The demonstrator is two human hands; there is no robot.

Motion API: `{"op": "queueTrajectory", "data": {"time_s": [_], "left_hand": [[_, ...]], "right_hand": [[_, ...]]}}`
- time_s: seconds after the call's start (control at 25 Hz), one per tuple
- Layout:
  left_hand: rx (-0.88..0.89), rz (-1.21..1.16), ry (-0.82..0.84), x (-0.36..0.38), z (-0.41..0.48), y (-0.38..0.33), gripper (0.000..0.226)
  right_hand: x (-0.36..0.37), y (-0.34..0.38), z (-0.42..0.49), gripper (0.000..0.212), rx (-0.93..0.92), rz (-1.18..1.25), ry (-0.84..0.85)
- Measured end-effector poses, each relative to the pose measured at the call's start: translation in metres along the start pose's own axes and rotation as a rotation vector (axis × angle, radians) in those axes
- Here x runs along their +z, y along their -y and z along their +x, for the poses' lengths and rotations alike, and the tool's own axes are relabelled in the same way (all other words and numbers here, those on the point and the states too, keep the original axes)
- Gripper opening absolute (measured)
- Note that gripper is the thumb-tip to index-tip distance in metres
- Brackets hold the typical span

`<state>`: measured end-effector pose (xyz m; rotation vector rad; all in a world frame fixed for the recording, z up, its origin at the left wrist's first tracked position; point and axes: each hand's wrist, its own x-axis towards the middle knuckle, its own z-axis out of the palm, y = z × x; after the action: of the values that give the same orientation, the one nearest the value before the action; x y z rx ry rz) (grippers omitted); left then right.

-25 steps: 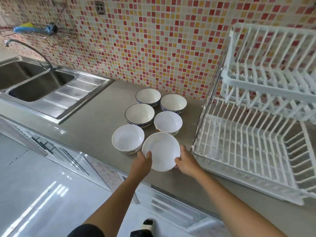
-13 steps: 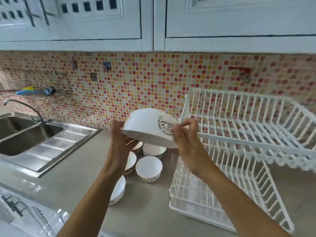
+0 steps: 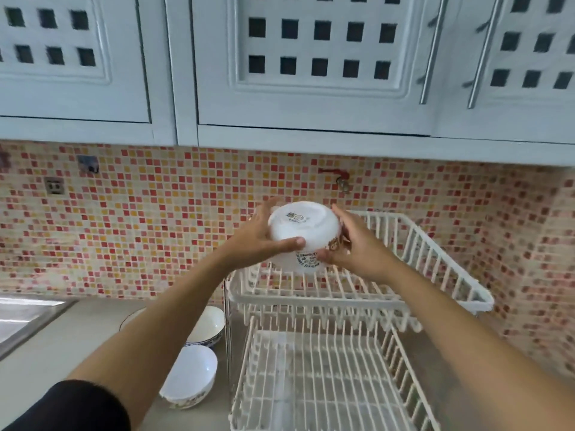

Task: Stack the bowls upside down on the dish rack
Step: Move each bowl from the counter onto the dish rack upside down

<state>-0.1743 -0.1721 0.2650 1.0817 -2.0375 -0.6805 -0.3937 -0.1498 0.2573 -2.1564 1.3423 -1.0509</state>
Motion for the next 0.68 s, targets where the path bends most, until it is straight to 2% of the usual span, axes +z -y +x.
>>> {"op": "queueTrajectory", "data": {"time_s": [0.08,0.2,0.28,0.44,0.56,0.68], "left_hand": [[-0.049,0.151,0.044,0.003,0.023,0.004,0.087],[-0.150,0.233,0.226,0.008,0.050,0.006,0.045],[-0.230,0.235,0.325,0.011,0.061,0.012,0.039],[-0.283,0.178,0.416,0.018,0.076,0.036,0.049],[-0.310,0.092,0.479,0.020,0.084,0.046,0.075],[-0.376,0.112,0.442,0.020,0.087,0.046,0.115]], "right_hand": [[0.001,-0.015,0.015,0.097,0.079,0.022,0.064],[0.004,-0.038,0.036,0.094,0.218,-0.090,0.190],[0.006,-0.045,0.046,0.092,0.290,-0.172,0.280],[0.011,-0.042,0.053,0.082,0.330,-0.220,0.353],[0.012,-0.040,0.054,0.081,0.358,-0.201,0.343],[0.012,-0.034,0.050,0.084,0.387,-0.213,0.371]]}}
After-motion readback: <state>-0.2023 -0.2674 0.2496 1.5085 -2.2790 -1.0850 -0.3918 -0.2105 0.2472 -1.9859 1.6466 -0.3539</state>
